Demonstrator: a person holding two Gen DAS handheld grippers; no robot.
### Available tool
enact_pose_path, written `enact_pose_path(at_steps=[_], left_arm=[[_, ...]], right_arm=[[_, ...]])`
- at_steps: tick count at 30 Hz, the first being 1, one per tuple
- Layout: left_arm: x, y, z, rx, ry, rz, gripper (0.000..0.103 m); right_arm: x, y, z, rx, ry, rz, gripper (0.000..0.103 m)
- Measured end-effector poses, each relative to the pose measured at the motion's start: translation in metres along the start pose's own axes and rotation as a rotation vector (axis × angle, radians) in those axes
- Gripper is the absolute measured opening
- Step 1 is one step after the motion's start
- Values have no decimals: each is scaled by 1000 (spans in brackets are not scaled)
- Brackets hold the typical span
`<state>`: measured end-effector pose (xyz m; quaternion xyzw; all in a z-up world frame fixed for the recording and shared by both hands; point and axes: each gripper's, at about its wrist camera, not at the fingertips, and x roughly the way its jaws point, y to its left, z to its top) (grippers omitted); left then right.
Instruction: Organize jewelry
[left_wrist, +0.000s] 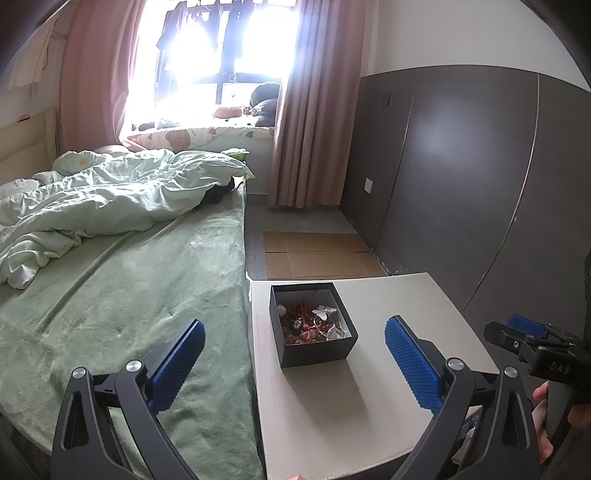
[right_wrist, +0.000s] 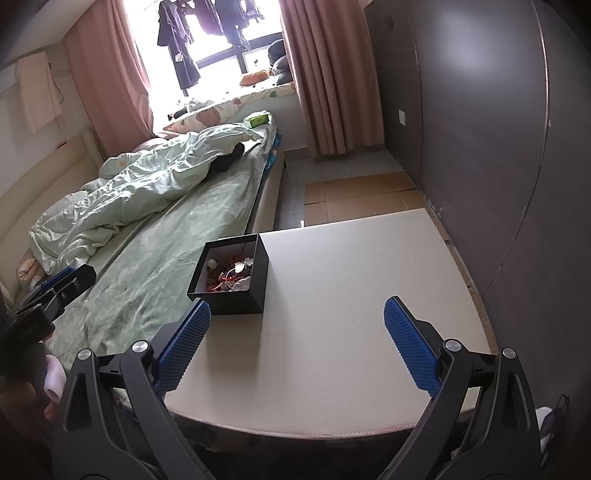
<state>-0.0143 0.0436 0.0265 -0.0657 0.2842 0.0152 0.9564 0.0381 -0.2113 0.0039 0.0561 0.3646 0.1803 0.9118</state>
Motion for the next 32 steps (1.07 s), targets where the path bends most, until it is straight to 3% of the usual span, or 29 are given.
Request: enact_pose_path(at_steps=[32], left_arm=[[-4,-5,-2,19,-2,8,95]], right_arm=[[2,5,-2,-15,11,-9,95]])
